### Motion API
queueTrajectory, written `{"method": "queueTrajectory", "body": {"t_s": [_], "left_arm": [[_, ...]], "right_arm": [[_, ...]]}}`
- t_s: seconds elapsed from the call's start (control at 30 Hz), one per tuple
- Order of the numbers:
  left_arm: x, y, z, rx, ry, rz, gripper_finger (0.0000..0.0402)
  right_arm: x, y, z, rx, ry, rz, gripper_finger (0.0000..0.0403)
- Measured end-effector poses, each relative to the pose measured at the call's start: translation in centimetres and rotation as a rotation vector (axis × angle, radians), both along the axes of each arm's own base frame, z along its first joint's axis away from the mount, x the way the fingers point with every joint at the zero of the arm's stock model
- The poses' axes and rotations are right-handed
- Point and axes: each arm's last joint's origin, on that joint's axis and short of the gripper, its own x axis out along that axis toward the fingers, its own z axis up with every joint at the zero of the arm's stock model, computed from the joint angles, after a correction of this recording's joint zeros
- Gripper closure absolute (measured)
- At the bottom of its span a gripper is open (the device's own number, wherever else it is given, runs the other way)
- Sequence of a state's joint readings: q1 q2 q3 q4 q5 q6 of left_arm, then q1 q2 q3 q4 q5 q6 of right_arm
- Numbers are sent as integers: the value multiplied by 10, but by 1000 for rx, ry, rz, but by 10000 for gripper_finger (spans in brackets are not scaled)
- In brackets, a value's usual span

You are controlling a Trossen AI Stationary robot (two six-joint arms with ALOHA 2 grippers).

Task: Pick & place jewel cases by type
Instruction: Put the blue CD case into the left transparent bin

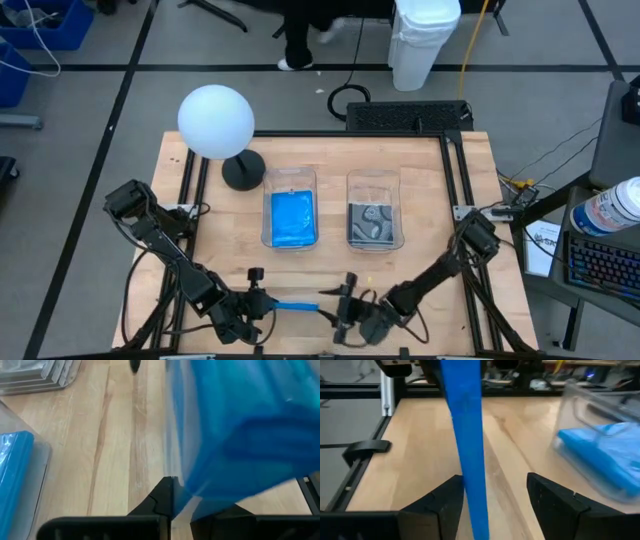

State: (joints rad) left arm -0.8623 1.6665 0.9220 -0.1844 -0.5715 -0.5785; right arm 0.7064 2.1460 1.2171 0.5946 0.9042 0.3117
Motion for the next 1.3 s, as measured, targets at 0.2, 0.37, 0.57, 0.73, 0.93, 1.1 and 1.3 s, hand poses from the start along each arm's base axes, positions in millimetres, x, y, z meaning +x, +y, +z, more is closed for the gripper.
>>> {"method": "queueTrajectory", "body": {"t_s": [0.2,0.37,0.57,0.73,0.93,1.1,1.3], "left_arm": [[1,1,0,-2,0,7,345],[1,1,0,0,0,7,347],[1,2,-1,14,5,7,360],[1,2,-1,19,6,2,339],[0,1,-1,10,12,-5,337],[1,0,0,27,-2,-38,340],[-16,-9,21,41,-68,-138,304]], "right_arm": [[19,-20,0,67,29,93,174],[26,-28,0,87,37,112,185],[26,-27,0,105,32,121,261],[26,-25,1,134,38,203,345],[27,-22,4,112,26,289,379],[27,-22,5,134,14,260,354],[27,-22,6,128,10,250,374]]}}
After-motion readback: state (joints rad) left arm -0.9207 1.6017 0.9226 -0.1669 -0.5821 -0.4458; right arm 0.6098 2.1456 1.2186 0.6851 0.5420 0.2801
